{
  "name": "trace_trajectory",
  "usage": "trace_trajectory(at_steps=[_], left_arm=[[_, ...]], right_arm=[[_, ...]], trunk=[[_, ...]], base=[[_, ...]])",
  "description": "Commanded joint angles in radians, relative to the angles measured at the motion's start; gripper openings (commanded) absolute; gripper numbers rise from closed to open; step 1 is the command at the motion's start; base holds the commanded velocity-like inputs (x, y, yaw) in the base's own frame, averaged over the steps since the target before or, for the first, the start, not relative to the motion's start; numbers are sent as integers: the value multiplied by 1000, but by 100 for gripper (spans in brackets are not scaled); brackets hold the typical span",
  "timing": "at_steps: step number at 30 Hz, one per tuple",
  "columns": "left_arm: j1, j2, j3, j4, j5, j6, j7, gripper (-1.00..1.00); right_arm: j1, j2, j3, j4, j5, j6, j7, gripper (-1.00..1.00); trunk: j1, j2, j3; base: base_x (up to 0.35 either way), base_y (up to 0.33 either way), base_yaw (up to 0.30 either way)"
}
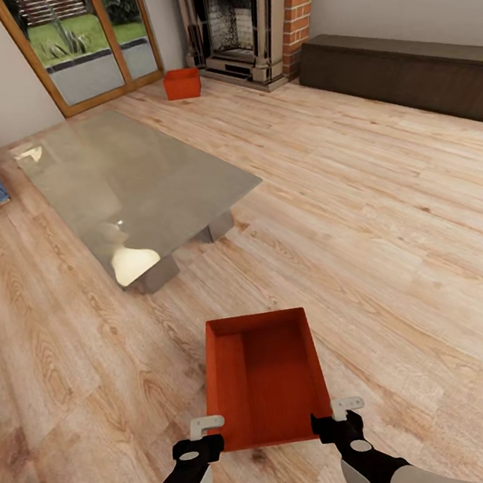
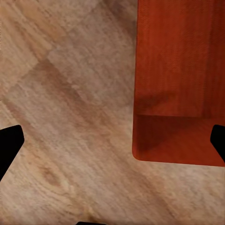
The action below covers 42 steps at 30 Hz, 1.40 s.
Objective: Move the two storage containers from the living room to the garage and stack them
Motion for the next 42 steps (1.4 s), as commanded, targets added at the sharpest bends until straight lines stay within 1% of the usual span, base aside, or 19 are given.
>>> trace_trajectory(at_steps=[1, 16, 24, 32, 42], left_arm=[[0, 0, -3, -2, -3, 7, 5, 100], [0, 0, -7, -3, -3, 5, 6, 100], [0, 0, -8, 0, -3, 6, 6, 100], [0, 0, -8, 0, -3, 7, 6, 100], [0, 0, -8, 0, -3, 7, 6, 100]], right_arm=[[-1, 0, 5, 1, -2, -2, -5, 100], [-1, 0, 4, 1, -3, -5, -5, 100], [-1, -8, 4, 1, -1, -9, -5, 100], [-1, -9, 4, 1, -1, -11, -4, 100], [-1, -9, 5, 1, 0, -23, -4, 100]], trunk=[[0, 0, -1], [0, 0, -1], [0, 0, -1], [0, 0, -1], [0, 0, -1]], base=[[0, 0, 0], [0, 0, 0], [0, 0, 0], [8, 0, 0], [203, 0, 0]])
